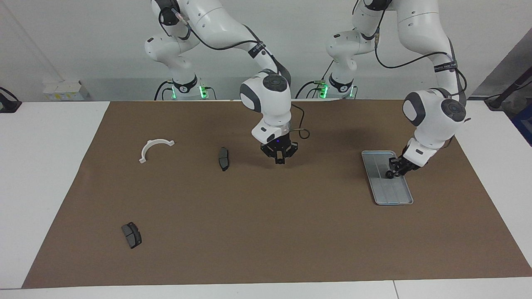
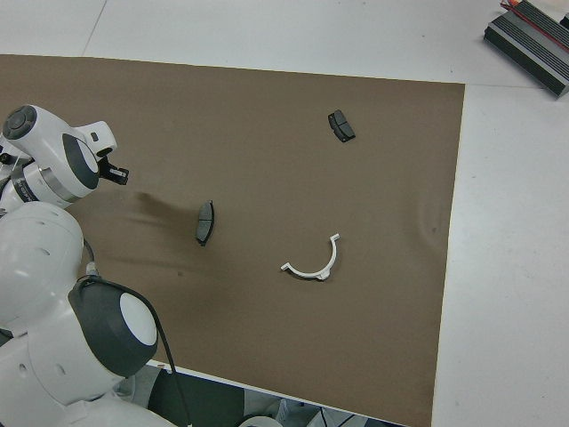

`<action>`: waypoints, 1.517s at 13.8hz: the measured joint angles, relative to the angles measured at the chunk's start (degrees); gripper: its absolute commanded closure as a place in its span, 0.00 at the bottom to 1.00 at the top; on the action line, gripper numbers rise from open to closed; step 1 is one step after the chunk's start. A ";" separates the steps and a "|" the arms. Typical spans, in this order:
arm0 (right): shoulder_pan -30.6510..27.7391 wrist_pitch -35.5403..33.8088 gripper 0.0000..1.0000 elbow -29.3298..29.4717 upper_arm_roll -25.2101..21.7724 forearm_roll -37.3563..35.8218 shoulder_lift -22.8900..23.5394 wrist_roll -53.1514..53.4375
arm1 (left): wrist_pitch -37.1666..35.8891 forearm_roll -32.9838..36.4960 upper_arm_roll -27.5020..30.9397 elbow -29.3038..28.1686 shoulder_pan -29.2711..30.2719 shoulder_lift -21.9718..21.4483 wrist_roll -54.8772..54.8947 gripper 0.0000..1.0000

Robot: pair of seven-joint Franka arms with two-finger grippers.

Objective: Pick bearing gear from pile to tray

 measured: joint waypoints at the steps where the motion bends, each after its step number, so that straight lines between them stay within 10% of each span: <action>1: 0.58 0.00 0.98 0.87 0.00 0.00 1.40 0.00 | 0.11 -0.03 -0.27 -0.41 -0.08 -0.31 -0.29 0.87; 3: 1.71 0.02 0.73 1.56 -0.01 0.00 3.38 0.02 | 0.85 -0.03 -0.73 -0.68 -0.23 -0.53 -2.21 0.84; 5: 2.01 -0.08 0.00 1.64 -0.02 0.00 3.90 0.02 | 2.66 -0.03 -1.03 -1.71 -0.50 -0.66 -3.64 0.83; 9: 1.59 -0.72 0.00 2.62 -0.79 -0.01 3.50 0.02 | 7.17 -0.04 -1.13 -4.26 -3.04 -0.78 -9.19 0.76; 12: -1.98 -2.35 0.00 2.87 -1.19 -0.03 -0.23 -0.08 | 8.16 -0.04 -1.20 -4.70 -5.02 -0.86 -12.19 0.01; 21: -23.99 -19.30 0.00 0.96 -1.55 -0.15 -20.08 -16.52 | 11.55 -0.05 -1.25 -2.06 -8.95 -1.00 -13.16 0.00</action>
